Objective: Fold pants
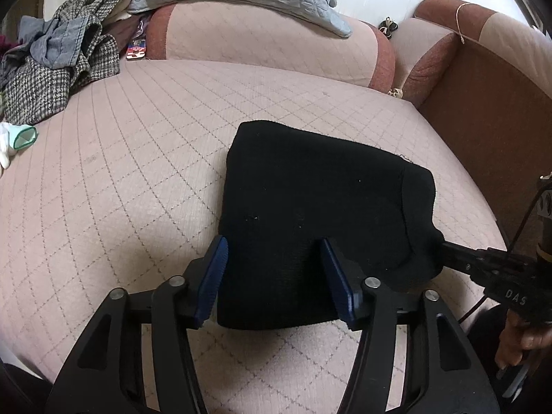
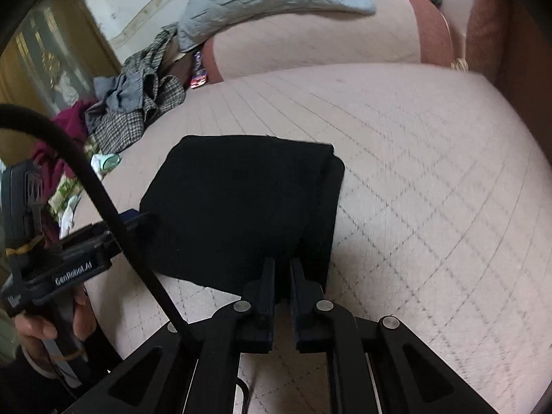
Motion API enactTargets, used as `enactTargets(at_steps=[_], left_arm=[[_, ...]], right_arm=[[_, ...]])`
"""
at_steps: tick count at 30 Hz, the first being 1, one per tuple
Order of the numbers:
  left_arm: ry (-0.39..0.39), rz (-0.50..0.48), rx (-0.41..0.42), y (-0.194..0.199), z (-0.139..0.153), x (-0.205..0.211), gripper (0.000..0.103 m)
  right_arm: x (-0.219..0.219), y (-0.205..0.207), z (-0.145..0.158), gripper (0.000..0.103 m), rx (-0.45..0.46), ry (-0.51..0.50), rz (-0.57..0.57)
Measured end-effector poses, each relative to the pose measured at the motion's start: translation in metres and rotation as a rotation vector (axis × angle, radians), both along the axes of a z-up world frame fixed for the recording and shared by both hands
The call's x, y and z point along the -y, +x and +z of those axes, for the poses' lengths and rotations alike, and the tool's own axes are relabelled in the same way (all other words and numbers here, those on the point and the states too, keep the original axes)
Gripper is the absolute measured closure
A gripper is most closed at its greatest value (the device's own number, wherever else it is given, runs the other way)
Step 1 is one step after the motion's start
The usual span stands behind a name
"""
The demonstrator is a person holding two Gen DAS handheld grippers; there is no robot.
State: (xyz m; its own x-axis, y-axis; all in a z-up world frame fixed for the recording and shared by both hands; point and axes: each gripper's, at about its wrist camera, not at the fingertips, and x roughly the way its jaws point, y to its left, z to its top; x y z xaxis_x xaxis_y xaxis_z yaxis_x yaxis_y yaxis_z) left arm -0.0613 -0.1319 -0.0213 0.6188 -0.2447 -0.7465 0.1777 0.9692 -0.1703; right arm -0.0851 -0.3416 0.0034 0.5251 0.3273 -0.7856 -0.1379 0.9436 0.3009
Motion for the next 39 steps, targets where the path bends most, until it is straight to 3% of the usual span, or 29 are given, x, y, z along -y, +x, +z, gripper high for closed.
enactTargets(at_steps=[6, 12, 15, 17, 18, 25, 29, 39], left_arm=[[-0.032, 0.016, -0.016, 0.004, 0.0, -0.006, 0.043], [-0.016, 0.04, -0.018, 0.002, 0.005, -0.007, 0.043], [0.016, 0.049, 0.007, -0.001, 0.009, -0.005, 0.043], [0.022, 0.055, 0.011, -0.002, 0.011, -0.004, 0.043], [0.02, 0.058, 0.011, -0.002, 0.012, -0.004, 0.043], [0.019, 0.083, 0.019, -0.002, 0.022, -0.004, 0.043], [0.014, 0.086, 0.015, -0.003, 0.023, -0.004, 0.043], [-0.118, 0.052, -0.056, 0.015, 0.011, -0.029, 0.043]], right_arm=[[0.003, -0.002, 0.008, 0.096, 0.007, -0.009, -0.019], [0.005, -0.008, 0.017, 0.096, 0.076, -0.028, -0.066], [0.021, -0.01, 0.018, 0.086, 0.096, 0.067, -0.102], [0.023, -0.008, 0.018, 0.062, 0.1, 0.103, -0.101], [0.023, -0.009, 0.018, 0.059, 0.111, 0.104, -0.102], [0.005, -0.006, 0.029, 0.057, 0.152, 0.006, -0.075], [-0.004, -0.002, 0.028, 0.057, 0.131, -0.06, -0.056], [0.021, 0.013, 0.004, 0.054, 0.008, 0.111, -0.092]])
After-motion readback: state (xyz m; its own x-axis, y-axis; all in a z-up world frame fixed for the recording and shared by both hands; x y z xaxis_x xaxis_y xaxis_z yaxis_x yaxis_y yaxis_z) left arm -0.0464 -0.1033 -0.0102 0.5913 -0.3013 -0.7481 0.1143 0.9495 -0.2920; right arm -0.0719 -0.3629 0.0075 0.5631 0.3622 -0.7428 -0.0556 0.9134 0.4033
